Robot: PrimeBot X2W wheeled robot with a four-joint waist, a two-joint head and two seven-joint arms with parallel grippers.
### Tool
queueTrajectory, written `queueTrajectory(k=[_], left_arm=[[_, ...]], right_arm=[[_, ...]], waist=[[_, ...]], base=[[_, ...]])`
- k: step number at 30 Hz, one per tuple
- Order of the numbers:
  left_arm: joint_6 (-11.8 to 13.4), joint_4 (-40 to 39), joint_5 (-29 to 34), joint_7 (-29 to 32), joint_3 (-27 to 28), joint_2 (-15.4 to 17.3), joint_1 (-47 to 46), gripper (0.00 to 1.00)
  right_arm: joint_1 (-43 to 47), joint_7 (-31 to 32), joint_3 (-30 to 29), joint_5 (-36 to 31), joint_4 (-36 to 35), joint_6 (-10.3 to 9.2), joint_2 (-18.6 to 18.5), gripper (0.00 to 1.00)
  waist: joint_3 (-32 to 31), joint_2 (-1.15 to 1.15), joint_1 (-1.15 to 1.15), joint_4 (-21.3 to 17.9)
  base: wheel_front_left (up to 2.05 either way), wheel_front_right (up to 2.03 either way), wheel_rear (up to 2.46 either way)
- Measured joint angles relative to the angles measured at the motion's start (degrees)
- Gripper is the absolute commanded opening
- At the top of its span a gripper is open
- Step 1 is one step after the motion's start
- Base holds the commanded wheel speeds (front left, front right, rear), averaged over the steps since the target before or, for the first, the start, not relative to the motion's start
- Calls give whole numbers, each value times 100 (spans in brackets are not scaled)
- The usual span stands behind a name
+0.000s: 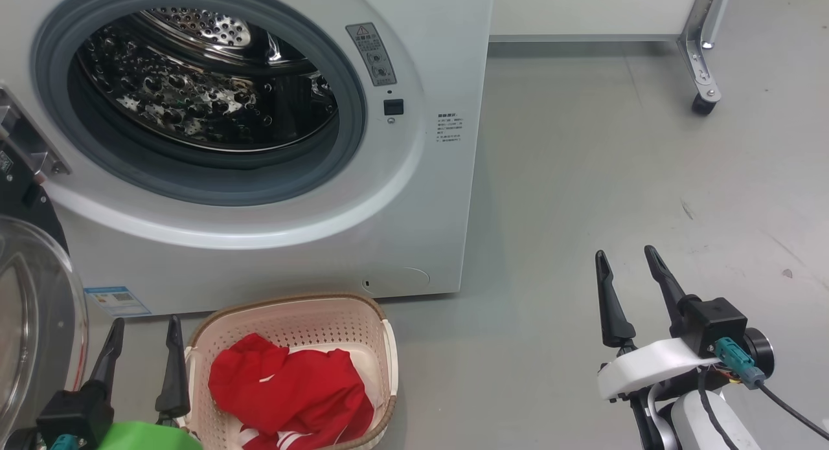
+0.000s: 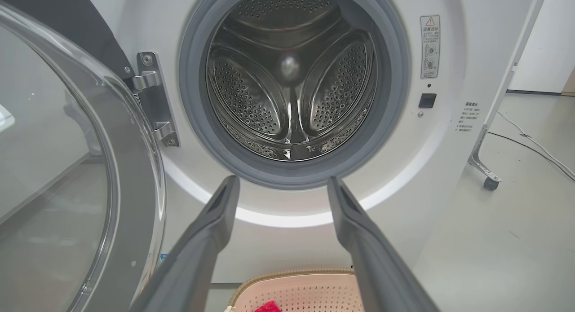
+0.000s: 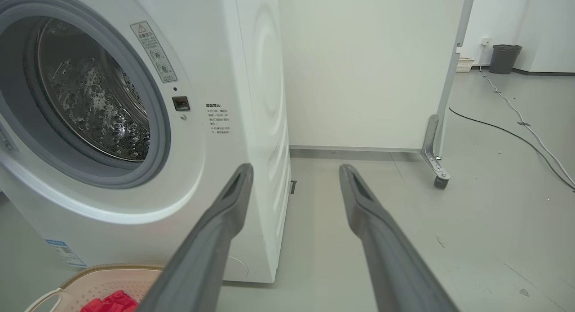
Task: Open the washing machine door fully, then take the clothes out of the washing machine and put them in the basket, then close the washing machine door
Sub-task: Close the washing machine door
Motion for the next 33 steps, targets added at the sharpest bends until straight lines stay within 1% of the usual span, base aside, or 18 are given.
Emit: queueTrajectory(k=[18, 33], left_arm=[[0, -38, -3, 0, 69, -19, 10, 100], [-1, -48, -4, 0, 69, -25, 30, 100]], right_arm=[[83, 0, -85, 16, 24, 32, 4, 100], [114, 0, -99, 16, 43, 55, 12, 100]], waist=[[-90, 0, 0, 30], [-125, 0, 0, 82]], base=[[-91, 91, 0], [-36, 36, 0]])
